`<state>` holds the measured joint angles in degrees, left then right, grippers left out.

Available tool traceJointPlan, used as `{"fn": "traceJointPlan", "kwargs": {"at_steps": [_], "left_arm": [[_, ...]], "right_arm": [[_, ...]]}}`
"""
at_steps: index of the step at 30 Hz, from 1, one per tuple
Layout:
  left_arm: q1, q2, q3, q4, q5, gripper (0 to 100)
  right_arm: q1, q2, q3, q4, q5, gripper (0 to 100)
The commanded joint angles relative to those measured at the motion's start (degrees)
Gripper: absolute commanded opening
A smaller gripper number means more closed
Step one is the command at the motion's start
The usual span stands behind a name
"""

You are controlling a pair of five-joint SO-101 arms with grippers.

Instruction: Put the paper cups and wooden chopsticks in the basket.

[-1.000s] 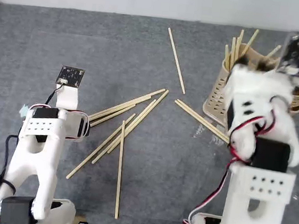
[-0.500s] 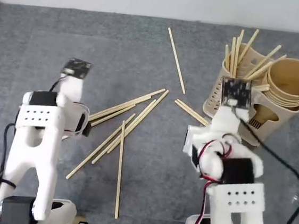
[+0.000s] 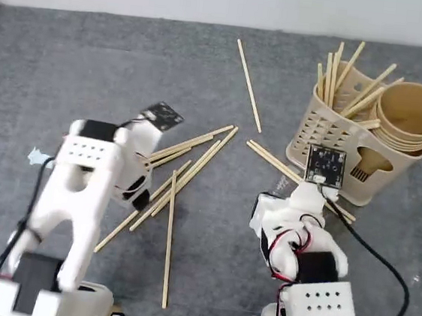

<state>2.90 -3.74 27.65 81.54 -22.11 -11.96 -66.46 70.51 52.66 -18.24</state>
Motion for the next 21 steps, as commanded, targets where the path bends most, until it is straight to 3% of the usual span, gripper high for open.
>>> {"fn": "traceJointPlan", "kwargs": {"at_steps": [1, 8, 15, 21], "left_arm": [[0.3, 7.9, -7.0, -1.5, -0.5, 18], [0.3, 24.1, -19.9, -1.1, -0.5, 18], [0.8, 30.1, -24.0, -1.0, -0.5, 18], [1.8, 30.5, -23.3, -0.7, -0.5, 3]], "right_arm": [[-0.4, -2.0, 1.1, -2.9, -0.5, 0.9], [-0.4, -2.0, 1.7, -3.8, -0.5, 0.9], [-0.4, -2.0, 1.7, -3.8, -0.4, 0.9], [-0.4, -2.0, 1.7, -3.8, -0.4, 0.9]]}}
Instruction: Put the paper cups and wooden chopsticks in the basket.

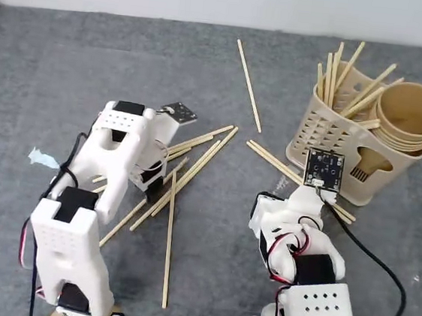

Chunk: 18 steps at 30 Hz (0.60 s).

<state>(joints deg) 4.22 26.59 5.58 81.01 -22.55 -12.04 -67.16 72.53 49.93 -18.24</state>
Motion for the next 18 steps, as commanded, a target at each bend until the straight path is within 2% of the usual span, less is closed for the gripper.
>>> {"fn": "traceJointPlan", "kwargs": {"at_steps": [1, 7, 10, 18], "left_arm": [[1.0, 0.2, -0.5, -0.2, -0.1, 1], [5.6, -0.5, 3.2, 0.1, 0.2, 1], [6.2, -2.2, 1.1, 4.4, 0.3, 1], [6.1, -20.1, -4.3, 12.4, 0.4, 1]], "right_arm": [[-0.3, -1.3, -0.4, -1.1, -0.4, 0.9], [-0.2, -1.3, -0.4, -0.9, -0.4, 0.9], [-0.2, -1.3, -0.4, -0.8, -0.4, 0.9], [0.0, -1.3, -0.4, -0.8, -0.4, 0.9]]}}
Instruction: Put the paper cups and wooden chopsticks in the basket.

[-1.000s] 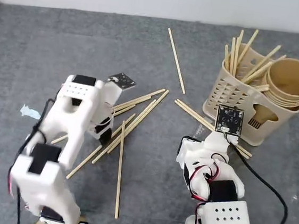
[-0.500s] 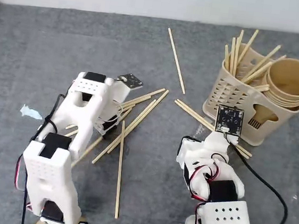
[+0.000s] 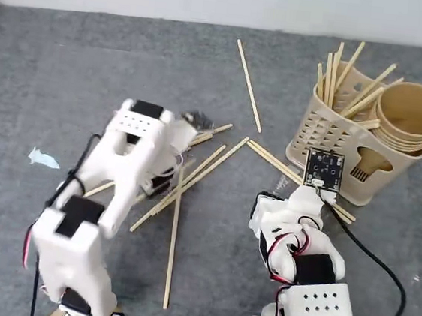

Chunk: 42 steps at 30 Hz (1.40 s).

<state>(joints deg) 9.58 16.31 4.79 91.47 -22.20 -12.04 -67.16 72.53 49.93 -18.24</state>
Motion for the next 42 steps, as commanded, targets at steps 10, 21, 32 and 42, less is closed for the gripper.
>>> {"fn": "traceJointPlan", "kwargs": {"at_steps": [10, 21, 32, 42], "left_arm": [[3.7, -28.7, -7.6, -10.7, 5.9, 1], [13.5, -33.8, -7.8, -38.7, 22.9, 1], [23.7, -32.0, -7.6, -67.0, 37.4, 5], [27.0, -18.7, -11.9, -80.4, 36.7, 1]], "right_arm": [[0.0, -1.3, -0.4, -0.9, -0.4, 0.9], [0.1, -1.3, -0.4, -1.0, -0.4, 0.9], [0.1, -1.3, -0.3, -0.9, -0.4, 0.9], [0.1, -1.3, -0.3, -0.8, -0.4, 0.9]]}}
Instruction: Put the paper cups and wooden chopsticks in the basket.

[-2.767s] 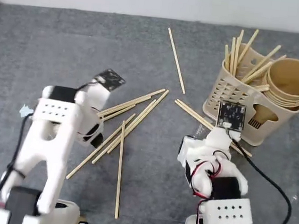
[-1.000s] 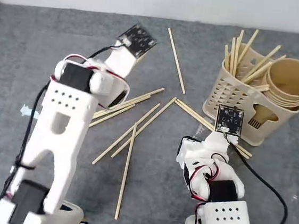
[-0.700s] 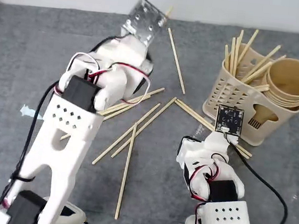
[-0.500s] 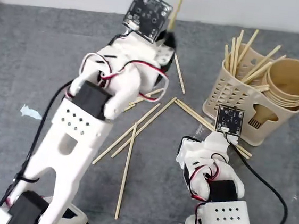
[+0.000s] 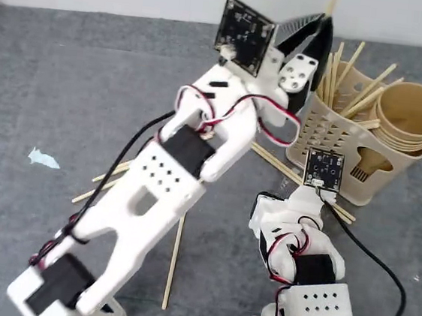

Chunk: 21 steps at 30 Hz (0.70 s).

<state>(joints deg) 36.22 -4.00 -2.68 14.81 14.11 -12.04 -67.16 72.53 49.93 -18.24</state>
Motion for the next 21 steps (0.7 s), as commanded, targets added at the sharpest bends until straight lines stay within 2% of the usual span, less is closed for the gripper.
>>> {"fn": "traceJointPlan", "kwargs": {"at_steps": [1, 9, 12, 21], "left_arm": [[0.7, 2.9, -5.2, -4.6, 0.4, 1], [1.5, 9.8, -11.9, -4.9, 0.4, 1], [1.5, 12.2, -15.4, -5.0, 2.8, 1], [1.5, 27.8, -33.7, -4.7, 3.4, 1]], "right_arm": [[0.1, -1.3, -0.3, -0.8, -0.4, 0.9], [0.1, -1.1, -0.3, -1.0, -0.4, 0.9], [0.0, -1.1, -0.3, -1.0, -0.4, 0.9], [-0.3, -1.3, 1.8, -2.9, -0.3, 0.9]]}}
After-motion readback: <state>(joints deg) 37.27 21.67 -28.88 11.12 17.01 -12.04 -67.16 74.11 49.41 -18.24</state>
